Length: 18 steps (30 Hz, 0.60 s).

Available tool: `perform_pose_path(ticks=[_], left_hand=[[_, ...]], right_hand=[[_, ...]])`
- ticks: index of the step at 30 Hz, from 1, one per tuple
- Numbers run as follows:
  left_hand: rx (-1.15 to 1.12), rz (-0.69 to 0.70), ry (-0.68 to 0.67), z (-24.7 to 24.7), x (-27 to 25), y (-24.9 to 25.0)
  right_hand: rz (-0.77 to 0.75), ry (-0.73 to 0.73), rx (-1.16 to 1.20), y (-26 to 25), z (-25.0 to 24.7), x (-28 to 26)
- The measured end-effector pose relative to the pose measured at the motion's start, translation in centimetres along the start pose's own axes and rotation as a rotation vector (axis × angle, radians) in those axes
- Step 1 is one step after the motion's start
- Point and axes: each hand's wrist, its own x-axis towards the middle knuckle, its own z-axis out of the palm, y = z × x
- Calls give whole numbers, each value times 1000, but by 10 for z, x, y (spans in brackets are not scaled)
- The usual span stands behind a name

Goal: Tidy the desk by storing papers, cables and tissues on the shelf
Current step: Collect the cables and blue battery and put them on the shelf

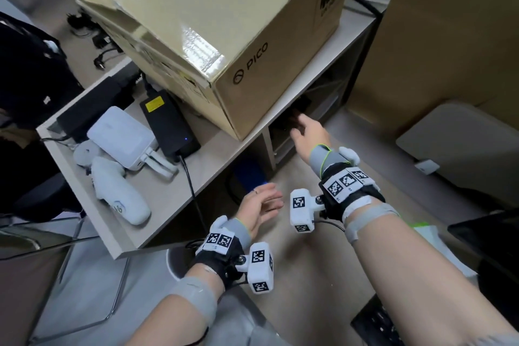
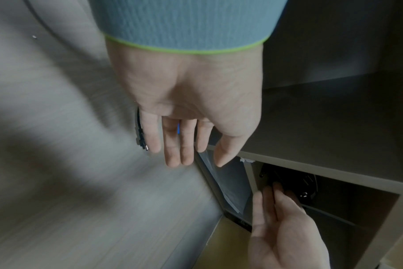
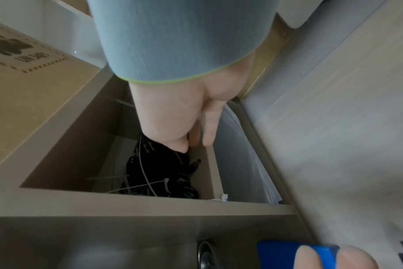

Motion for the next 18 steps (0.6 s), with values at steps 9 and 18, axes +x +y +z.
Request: perform_pose_path(ticks=[9, 18], left_hand=[[-13, 0, 7, -12, 2, -7], [1, -18, 224, -61, 7, -39]], right_hand=[[-73, 148, 371, 33, 19, -23], [232, -155, 41, 79, 107, -53]])
